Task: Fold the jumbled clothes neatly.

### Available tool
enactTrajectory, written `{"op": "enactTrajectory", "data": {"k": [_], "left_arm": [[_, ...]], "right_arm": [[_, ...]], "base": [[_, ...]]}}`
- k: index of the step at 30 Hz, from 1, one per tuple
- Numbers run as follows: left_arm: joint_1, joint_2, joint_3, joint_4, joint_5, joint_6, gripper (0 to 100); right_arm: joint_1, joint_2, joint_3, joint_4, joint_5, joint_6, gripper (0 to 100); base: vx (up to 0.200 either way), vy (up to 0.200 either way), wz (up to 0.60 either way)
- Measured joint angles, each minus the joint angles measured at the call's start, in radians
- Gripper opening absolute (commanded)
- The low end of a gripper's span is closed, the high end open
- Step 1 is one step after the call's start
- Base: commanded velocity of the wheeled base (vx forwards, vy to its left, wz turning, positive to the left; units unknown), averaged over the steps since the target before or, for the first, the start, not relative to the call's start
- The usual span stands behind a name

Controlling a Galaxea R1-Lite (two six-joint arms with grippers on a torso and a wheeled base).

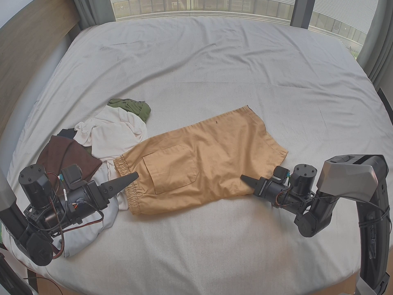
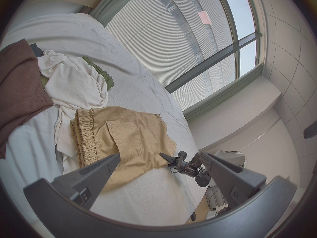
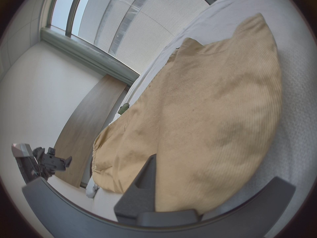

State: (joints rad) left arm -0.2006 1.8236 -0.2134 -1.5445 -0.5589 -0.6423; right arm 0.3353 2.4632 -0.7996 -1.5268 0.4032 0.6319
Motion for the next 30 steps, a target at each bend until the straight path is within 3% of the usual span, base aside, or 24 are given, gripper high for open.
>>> {"op": "enactTrajectory", "data": {"k": [5,10,20,30], "left_arm": [[0.002,0.0,0.0,0.0,-0.001,0.0,100],[0.005,0.0,-0.001,0.0,-0.001,0.0,100],[0.019,0.0,-0.002,0.0,-0.004,0.0,100],[0.024,0.003,-0.004,0.0,-0.004,0.0,100]], "right_arm": [[0.004,-0.022,0.027,0.026,-0.001,-0.056,0],[0.008,-0.09,0.076,0.14,-0.006,-0.145,0],[0.007,-0.169,0.216,0.188,-0.085,-0.289,0],[-0.003,-0.211,0.391,0.178,-0.1,-0.327,0]], "base": [[0.0,0.0,0.0],[0.0,0.0,0.0],[0.0,0.0,0.0],[0.0,0.0,0.0]]}}
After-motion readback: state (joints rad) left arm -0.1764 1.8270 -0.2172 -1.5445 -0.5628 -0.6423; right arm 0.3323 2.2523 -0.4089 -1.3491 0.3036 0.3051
